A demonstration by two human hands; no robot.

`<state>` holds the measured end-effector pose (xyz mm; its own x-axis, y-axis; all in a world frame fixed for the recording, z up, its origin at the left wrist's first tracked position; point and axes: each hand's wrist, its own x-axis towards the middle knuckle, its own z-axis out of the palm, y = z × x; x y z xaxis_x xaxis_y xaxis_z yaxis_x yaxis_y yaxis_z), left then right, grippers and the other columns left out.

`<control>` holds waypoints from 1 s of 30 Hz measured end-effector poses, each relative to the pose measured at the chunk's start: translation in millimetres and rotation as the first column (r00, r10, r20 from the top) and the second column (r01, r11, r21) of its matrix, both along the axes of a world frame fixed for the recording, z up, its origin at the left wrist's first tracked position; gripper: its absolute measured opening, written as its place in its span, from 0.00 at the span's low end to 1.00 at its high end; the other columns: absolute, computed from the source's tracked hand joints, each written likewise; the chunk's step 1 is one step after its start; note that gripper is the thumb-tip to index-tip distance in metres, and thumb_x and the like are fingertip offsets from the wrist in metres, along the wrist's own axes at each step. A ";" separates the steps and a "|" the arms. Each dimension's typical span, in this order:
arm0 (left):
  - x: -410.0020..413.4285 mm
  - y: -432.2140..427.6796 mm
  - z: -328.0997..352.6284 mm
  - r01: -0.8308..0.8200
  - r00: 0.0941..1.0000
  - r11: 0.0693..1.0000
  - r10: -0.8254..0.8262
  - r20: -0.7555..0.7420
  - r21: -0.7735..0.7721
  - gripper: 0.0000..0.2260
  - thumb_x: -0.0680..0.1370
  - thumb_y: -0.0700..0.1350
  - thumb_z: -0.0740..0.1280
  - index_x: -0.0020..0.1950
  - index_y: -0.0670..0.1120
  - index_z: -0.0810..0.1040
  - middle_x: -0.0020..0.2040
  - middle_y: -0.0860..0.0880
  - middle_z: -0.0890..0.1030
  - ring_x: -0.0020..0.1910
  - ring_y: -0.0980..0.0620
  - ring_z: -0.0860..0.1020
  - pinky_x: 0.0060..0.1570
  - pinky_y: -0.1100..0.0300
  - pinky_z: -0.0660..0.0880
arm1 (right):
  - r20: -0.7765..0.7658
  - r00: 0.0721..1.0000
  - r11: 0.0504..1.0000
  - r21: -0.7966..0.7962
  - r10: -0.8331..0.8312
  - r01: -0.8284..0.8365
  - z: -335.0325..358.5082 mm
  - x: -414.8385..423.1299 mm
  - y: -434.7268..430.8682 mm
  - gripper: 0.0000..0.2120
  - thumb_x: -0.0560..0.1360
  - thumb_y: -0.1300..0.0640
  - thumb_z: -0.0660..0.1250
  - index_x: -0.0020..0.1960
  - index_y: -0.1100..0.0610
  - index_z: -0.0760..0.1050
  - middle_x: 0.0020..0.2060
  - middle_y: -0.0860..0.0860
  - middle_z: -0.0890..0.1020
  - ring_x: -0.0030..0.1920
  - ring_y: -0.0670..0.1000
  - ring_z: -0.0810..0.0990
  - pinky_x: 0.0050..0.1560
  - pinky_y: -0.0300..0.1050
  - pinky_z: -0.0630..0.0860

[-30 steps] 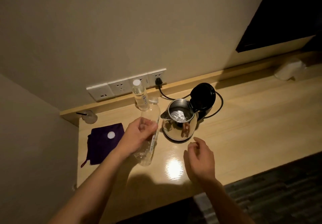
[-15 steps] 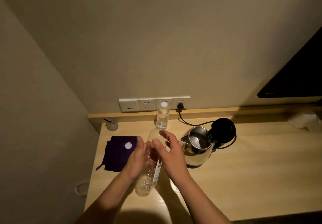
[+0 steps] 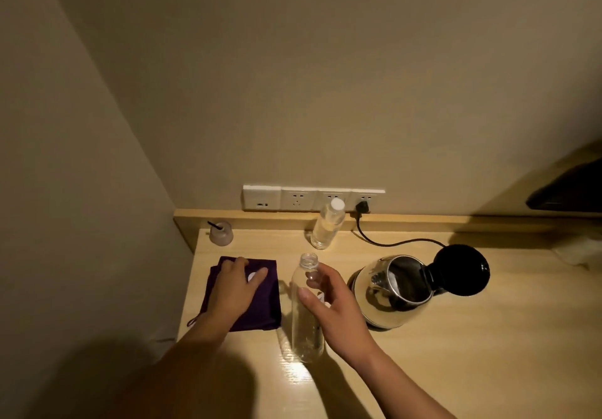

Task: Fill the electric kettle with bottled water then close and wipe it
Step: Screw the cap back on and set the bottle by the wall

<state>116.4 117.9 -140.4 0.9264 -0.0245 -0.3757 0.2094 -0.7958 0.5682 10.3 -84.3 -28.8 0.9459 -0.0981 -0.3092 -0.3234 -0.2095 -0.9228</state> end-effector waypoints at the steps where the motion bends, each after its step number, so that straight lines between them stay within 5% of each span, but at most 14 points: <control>1: 1.4 -3.4 -11.1 0.060 0.998 0.998 -0.060 0.010 0.034 0.26 0.80 0.63 0.67 0.69 0.45 0.74 0.65 0.42 0.74 0.61 0.41 0.77 0.59 0.49 0.75 | -0.007 1.000 1.000 -0.020 0.005 -0.005 -2.3 1.9 -1.1 0.26 0.77 0.45 0.72 0.73 0.42 0.69 0.62 0.41 0.80 0.64 0.38 0.76 0.62 0.36 0.75; 7: 2.2 -9.0 -46.2 0.171 0.974 0.976 -0.189 0.125 0.137 0.15 0.79 0.49 0.73 0.62 0.43 0.79 0.57 0.43 0.76 0.56 0.43 0.77 0.53 0.53 0.75 | -0.046 0.999 0.997 -0.077 -0.021 0.017 -9.7 13.3 -1.0 0.26 0.78 0.49 0.72 0.73 0.45 0.69 0.63 0.42 0.80 0.65 0.37 0.76 0.59 0.30 0.73; 11: 4.2 -5.3 -21.9 0.014 0.996 0.979 0.005 0.093 -0.202 0.10 0.80 0.45 0.72 0.59 0.42 0.80 0.55 0.46 0.76 0.53 0.44 0.79 0.51 0.58 0.72 | -0.056 0.998 0.994 -0.110 -0.016 0.009 -8.6 16.5 1.8 0.26 0.78 0.48 0.72 0.73 0.43 0.68 0.63 0.40 0.79 0.66 0.37 0.75 0.59 0.30 0.73; 15: 3.8 -11.4 63.9 -0.203 0.978 0.688 0.180 -0.106 -0.697 0.07 0.80 0.40 0.72 0.57 0.44 0.80 0.51 0.41 0.84 0.46 0.50 0.84 0.44 0.64 0.80 | -0.024 1.000 0.991 -0.132 -0.010 0.007 4.8 19.5 7.1 0.26 0.77 0.46 0.72 0.73 0.41 0.68 0.62 0.40 0.79 0.64 0.37 0.75 0.57 0.28 0.72; 21: 6.4 -17.0 153.7 -0.172 0.982 0.358 0.133 -0.133 -0.918 0.13 0.76 0.30 0.72 0.58 0.38 0.77 0.53 0.43 0.87 0.56 0.45 0.87 0.55 0.52 0.84 | 0.029 0.999 0.993 -0.120 0.027 -0.024 27.2 24.5 14.7 0.26 0.77 0.44 0.72 0.73 0.38 0.67 0.63 0.33 0.77 0.65 0.40 0.76 0.58 0.38 0.77; 25: 10.5 -25.7 171.0 -0.136 0.981 0.250 0.166 -0.096 -0.959 0.15 0.73 0.34 0.76 0.57 0.40 0.77 0.54 0.43 0.87 0.59 0.45 0.85 0.55 0.55 0.81 | 0.066 0.996 0.988 -0.149 0.052 -0.041 36.5 27.5 18.2 0.28 0.77 0.45 0.72 0.74 0.40 0.66 0.64 0.37 0.77 0.65 0.40 0.75 0.60 0.37 0.75; 30: 3.1 -37.7 172.5 -0.122 0.987 0.232 0.134 -0.093 -0.965 0.15 0.73 0.40 0.77 0.60 0.46 0.84 0.57 0.47 0.86 0.58 0.50 0.83 0.56 0.58 0.80 | 0.121 0.992 0.991 -0.132 0.045 -0.029 44.4 32.4 19.1 0.28 0.77 0.47 0.73 0.74 0.41 0.67 0.62 0.40 0.78 0.64 0.42 0.75 0.57 0.37 0.75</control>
<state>119.5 80.2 32.1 0.9575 -0.2435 -0.1544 0.2426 0.3910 0.8879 42.7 -65.1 15.5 0.9798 -0.0938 -0.1767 -0.1983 -0.3395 -0.9195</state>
